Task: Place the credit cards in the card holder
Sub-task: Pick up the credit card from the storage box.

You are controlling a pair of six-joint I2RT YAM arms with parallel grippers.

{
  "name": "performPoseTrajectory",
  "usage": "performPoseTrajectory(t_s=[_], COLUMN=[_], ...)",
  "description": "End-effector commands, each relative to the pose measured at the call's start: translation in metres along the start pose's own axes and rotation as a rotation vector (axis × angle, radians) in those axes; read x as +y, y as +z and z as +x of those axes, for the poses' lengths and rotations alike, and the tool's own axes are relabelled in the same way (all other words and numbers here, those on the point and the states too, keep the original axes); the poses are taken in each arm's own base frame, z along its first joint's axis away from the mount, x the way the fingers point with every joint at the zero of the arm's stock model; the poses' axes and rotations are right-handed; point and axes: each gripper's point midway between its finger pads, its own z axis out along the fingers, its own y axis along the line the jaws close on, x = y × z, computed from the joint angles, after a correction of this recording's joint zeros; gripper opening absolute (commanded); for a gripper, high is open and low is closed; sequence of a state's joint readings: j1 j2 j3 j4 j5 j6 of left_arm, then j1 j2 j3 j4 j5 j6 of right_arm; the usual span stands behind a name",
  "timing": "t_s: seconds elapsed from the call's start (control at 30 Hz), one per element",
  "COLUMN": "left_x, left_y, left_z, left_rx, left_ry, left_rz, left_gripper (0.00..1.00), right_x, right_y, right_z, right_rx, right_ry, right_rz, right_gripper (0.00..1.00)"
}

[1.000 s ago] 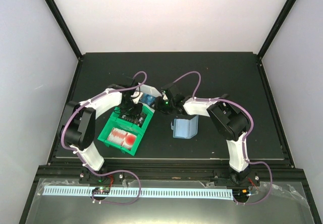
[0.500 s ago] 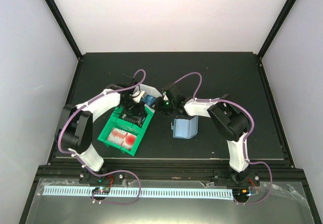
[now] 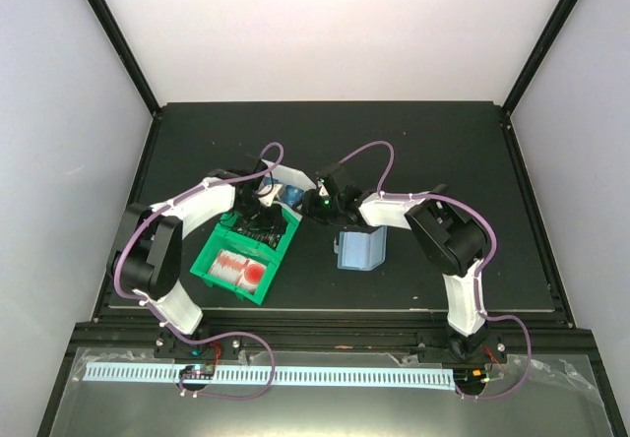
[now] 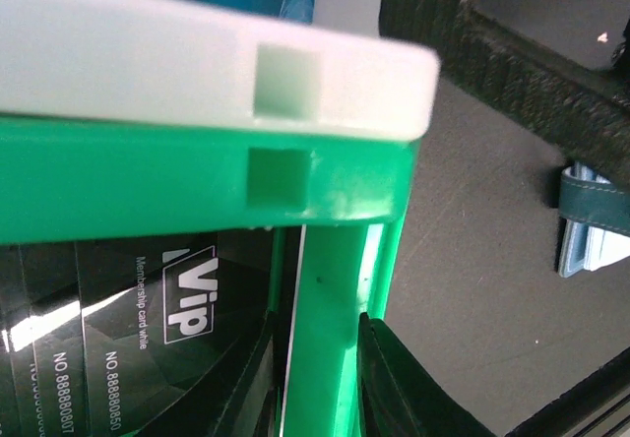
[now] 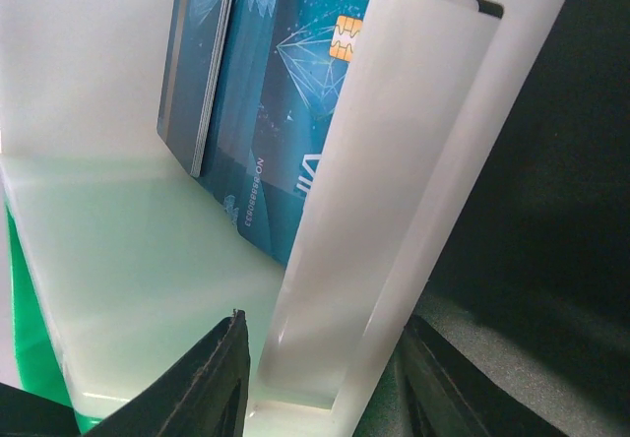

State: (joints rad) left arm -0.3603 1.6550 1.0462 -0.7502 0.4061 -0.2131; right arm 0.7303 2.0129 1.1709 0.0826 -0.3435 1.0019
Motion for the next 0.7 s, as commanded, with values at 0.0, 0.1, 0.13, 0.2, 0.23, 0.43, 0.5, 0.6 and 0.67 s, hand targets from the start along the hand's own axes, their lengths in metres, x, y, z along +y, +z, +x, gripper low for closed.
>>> performPoseTrajectory(t_s=[0.0, 0.1, 0.13, 0.2, 0.23, 0.43, 0.5, 0.6, 0.67], left_x=[0.004, 0.007, 0.008, 0.01, 0.009, 0.009, 0.008, 0.006, 0.0], left_y=[0.003, -0.002, -0.005, -0.012, -0.015, -0.038, -0.049, -0.072, -0.09], left_z=[0.0, -0.003, -0.004, -0.007, -0.008, -0.012, -0.013, -0.012, -0.012], left_rx=[-0.006, -0.029, -0.04, -0.061, -0.069, -0.126, -0.151, -0.185, -0.22], left_ry=[0.013, 0.026, 0.031, 0.041, 0.047, 0.07, 0.074, 0.049, 0.024], left_rz=[-0.018, -0.049, -0.062, -0.084, -0.089, -0.136, -0.155, -0.186, -0.191], left_gripper=[0.23, 0.18, 0.16, 0.11, 0.08, 0.02, 0.01, 0.01, 0.02], right_x=[0.025, 0.027, 0.028, 0.029, 0.03, 0.037, 0.044, 0.06, 0.072], right_y=[-0.011, -0.014, -0.015, -0.016, -0.017, -0.027, -0.037, -0.057, -0.074], right_z=[-0.001, -0.003, -0.004, -0.005, -0.005, -0.009, -0.013, -0.019, -0.02], right_rx=[-0.006, -0.016, -0.019, -0.022, -0.024, -0.045, -0.066, -0.101, -0.111], right_ry=[-0.031, -0.042, -0.046, -0.049, -0.05, -0.082, -0.104, -0.152, -0.193], right_rz=[-0.058, -0.053, -0.053, -0.053, -0.054, -0.056, -0.062, -0.074, -0.085], right_gripper=[0.43, 0.43, 0.43, 0.43, 0.43, 0.49, 0.54, 0.61, 0.65])
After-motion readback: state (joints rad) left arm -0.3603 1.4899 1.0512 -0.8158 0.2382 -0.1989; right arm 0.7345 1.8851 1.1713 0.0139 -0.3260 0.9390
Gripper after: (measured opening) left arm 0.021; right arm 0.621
